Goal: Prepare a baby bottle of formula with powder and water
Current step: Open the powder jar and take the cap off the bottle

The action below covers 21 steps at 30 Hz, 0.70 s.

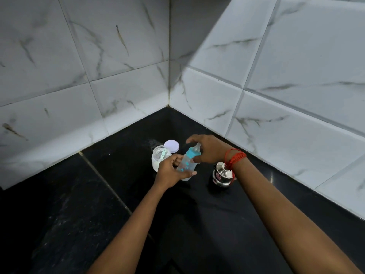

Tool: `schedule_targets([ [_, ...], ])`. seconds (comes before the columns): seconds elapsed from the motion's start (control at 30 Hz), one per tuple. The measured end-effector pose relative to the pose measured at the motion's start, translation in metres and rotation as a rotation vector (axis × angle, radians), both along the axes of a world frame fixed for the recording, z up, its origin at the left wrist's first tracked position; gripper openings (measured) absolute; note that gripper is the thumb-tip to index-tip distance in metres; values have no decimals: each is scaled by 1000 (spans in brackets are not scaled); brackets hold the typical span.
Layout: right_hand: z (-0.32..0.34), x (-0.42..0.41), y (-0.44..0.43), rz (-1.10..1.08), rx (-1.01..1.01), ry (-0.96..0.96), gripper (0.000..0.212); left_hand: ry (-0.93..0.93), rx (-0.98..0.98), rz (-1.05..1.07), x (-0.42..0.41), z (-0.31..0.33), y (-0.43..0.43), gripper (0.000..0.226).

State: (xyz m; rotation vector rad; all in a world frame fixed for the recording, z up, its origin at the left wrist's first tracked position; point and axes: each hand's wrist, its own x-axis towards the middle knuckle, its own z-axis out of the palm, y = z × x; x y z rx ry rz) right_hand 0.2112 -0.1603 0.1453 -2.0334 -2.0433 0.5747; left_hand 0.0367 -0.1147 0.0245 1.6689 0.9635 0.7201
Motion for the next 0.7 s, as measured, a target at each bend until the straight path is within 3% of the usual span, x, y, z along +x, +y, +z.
schedule_targets([
  [0.17,-2,-10,4,-149,24,-229,53,8,32,57,-5,0,0,54],
  [0.5,-4,11,5,-9,84,16,40,-14,-12,5,4,-25,7,57],
  [0.7,-15,29,12,-102,123,-19,57,-9,-68,6,17,-57,12,59],
])
